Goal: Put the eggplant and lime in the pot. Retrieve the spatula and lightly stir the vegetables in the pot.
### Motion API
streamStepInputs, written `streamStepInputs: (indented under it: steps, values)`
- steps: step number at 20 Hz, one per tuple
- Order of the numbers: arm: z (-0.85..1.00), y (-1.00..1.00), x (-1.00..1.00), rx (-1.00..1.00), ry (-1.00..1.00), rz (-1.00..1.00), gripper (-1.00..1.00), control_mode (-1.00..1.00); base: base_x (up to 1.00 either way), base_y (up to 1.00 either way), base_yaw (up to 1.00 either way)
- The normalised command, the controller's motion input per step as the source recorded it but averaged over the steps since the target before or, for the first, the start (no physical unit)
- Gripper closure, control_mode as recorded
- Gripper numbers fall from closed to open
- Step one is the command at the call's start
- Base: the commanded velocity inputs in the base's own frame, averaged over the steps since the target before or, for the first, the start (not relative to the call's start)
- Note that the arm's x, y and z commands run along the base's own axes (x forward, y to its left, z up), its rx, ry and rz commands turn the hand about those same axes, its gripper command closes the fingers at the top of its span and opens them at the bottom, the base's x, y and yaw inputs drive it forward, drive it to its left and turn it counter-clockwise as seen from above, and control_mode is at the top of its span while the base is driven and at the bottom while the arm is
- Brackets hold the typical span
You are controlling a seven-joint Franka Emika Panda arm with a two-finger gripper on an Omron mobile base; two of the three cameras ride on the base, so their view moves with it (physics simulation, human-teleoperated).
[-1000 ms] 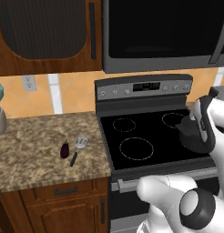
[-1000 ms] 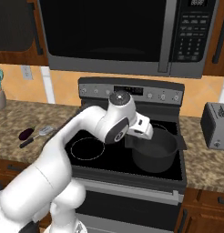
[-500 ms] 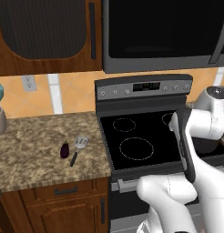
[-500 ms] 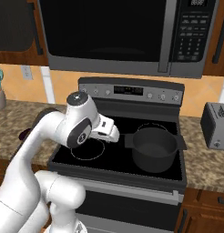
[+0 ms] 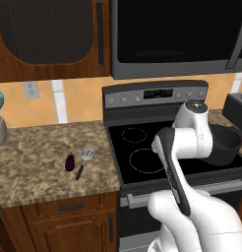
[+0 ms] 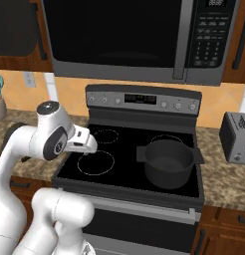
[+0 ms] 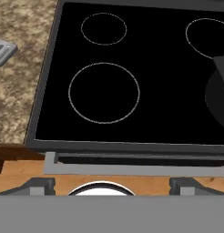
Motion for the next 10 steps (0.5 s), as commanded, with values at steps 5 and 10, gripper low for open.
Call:
streamStepInputs:
  steps: [5,10]
  values:
    - [0.03,1.00,0.02,0.00,0.12,0.11,-1.00,-1.00,0.00,0.00,0.00]
    - [0.00,1.00,0.01,0.00,0.05,0.06,-1.00,-1.00,0.00,0.00,0.00]
